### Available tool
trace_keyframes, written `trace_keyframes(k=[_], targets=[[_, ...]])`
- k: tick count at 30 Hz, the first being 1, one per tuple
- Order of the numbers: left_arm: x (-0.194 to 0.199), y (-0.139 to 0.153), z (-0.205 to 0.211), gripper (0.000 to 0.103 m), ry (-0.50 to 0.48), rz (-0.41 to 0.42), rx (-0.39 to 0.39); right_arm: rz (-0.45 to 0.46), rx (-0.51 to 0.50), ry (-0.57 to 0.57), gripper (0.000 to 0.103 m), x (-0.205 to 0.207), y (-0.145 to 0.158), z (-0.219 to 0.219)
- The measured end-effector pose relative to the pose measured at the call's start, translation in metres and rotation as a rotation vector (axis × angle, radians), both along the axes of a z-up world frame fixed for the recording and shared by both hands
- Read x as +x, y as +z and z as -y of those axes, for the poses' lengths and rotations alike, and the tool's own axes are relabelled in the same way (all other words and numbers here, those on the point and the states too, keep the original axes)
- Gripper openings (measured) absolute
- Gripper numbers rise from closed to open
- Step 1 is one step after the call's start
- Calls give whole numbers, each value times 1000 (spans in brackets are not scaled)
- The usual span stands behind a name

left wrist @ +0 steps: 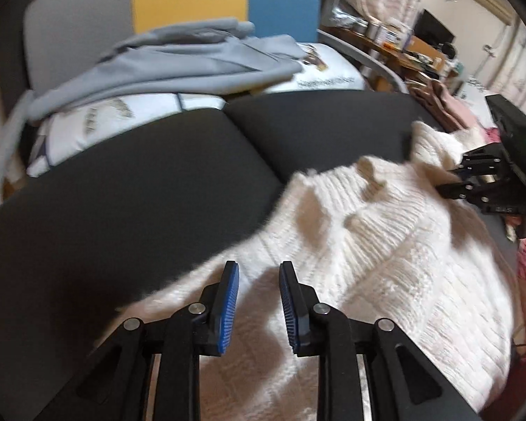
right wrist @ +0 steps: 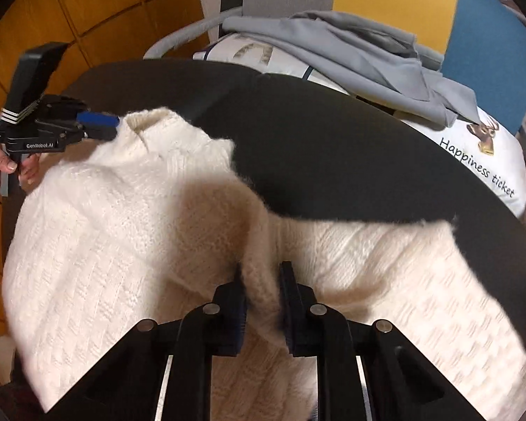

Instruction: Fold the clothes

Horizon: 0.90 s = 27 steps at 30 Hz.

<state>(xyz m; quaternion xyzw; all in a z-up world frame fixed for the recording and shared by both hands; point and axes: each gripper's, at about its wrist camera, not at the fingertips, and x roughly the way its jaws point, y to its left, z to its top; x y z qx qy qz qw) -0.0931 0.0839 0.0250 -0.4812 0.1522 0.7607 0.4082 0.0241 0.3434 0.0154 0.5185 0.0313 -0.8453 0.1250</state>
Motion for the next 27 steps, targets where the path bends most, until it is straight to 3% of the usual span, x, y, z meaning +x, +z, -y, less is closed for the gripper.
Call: trace_keyframes(k=[6, 8, 12, 13, 18, 19, 20, 22, 27], targets=[[-6, 11, -3, 36, -45, -32, -28, 6, -100, -52, 17, 10, -3, -15], [-9, 13, -7, 57, -63, -75, -67, 2, -88, -47, 17, 11, -3, -13], [-11, -4, -23, 69, -128, -102, -183, -4, -65, -36, 18, 12, -3, -10], [-12, -5, -24, 73, -135, -106, -179, -3, -72, -40, 18, 12, -3, -11], [-12, -9, -15, 74, -80, -76, -106, -20, -109, -72, 18, 10, -3, -17], [-7, -8, -15, 64, -78, -95, -101, -35, -94, -79, 16, 13, -2, -15], [-1, -6, -14, 39, -76, -114, -96, -45, -77, -80, 12, 15, -1, -11], [11, -2, -19, 13, -55, -185, -137, -60, -35, -83, 9, 17, 3, -3], [7, 23, -27, 10, 15, -329, -177, -141, 32, -109, 8, 15, 32, 0]])
